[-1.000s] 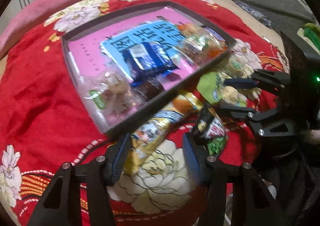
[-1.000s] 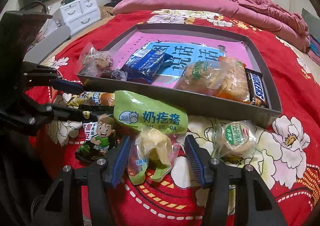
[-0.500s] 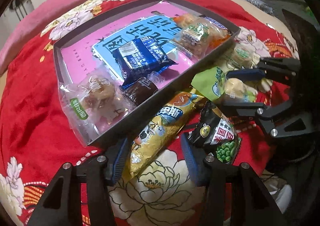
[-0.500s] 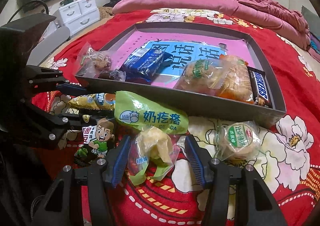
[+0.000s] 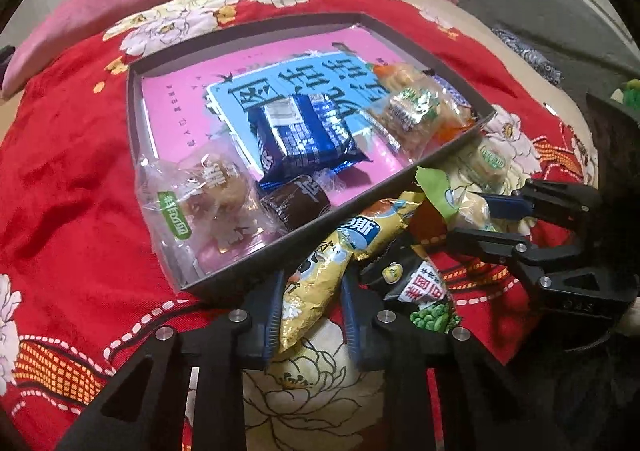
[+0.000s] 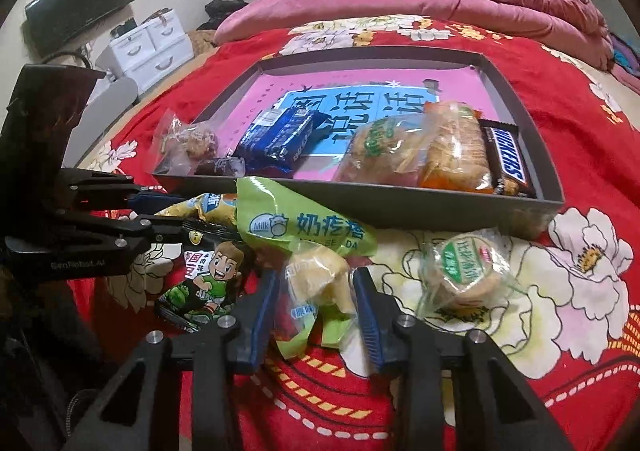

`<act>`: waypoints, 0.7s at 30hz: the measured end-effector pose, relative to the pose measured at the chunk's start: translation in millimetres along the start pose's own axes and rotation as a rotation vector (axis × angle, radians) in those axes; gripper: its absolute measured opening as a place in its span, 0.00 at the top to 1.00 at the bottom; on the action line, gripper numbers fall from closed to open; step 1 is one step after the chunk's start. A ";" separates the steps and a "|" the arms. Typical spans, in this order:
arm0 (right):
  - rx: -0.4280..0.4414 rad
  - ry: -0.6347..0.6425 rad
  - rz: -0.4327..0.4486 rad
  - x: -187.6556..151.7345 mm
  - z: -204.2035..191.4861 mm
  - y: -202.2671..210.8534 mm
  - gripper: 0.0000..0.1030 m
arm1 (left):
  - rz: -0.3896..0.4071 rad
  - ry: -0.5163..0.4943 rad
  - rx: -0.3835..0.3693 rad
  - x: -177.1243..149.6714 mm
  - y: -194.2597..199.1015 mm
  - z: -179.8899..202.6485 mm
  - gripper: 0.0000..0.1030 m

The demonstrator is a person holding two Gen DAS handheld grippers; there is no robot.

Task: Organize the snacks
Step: 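Grasp the yellow stick snack with the left tool while the right tool grasps the green milk-candy bag, then carry the yellow stick snack with the left tool while the right tool carries the green bag toward the tray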

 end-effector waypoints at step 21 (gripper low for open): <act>0.008 0.024 0.095 10.2 -12.8 37.7 0.65 | 0.148 0.110 -0.156 13.8 54.5 -2.4 0.84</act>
Point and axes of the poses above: each gripper's, at about its wrist camera, not at the fingertips, and y roughly against the way its jaws point, z to its right, x to its top, the point moved 6 cm from there along -y, roughly the way its jaws point, and after that the axes turned 1 degree about x, right-handed, at the moved point
